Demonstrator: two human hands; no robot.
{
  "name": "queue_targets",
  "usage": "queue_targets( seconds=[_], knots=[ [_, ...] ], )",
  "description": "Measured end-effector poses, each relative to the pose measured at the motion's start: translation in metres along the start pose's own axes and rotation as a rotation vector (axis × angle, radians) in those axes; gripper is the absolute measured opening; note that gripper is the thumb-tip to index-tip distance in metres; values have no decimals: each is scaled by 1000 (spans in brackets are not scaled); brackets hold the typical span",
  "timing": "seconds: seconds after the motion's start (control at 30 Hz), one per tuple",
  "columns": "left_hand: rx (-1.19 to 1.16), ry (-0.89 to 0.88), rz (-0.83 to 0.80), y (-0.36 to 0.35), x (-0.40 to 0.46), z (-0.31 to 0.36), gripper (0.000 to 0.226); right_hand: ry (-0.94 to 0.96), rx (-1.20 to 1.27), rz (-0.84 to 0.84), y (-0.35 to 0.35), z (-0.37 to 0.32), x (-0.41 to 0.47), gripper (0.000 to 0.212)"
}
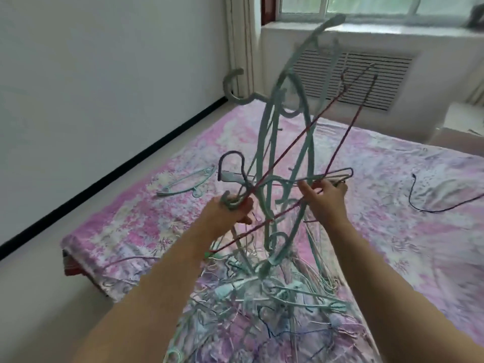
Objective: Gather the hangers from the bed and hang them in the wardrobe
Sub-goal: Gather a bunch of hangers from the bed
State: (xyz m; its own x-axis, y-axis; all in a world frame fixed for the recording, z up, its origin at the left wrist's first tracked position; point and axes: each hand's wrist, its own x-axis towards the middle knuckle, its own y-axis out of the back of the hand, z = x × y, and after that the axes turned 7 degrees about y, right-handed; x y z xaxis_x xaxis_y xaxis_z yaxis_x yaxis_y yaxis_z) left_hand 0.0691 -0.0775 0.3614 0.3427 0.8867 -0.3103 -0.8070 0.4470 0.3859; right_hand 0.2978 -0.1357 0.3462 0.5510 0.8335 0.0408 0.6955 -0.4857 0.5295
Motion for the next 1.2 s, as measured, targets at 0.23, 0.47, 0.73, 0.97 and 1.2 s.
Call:
queue_targets(
  seconds=[0.23,0.47,0.73,0.97,1.2],
  knots=[
    [-109,-36,-48,15,-35,34,14,166,7,-63,26,-53,6,40],
    [-282,-159,64,35,-62,50,39,259,-13,-214,30,-90,9,87],
    [-498,0,304,14,-82,13,27,144,-80,-195,-22,-86,-36,75],
    [-597,39,341,9,-96,-10,24,210,-89,-146,-54,-86,-61,69],
    [-725,88,349,0,-107,-46,16,107,-67,-217,-96,-66,-94,80]
  ],
)
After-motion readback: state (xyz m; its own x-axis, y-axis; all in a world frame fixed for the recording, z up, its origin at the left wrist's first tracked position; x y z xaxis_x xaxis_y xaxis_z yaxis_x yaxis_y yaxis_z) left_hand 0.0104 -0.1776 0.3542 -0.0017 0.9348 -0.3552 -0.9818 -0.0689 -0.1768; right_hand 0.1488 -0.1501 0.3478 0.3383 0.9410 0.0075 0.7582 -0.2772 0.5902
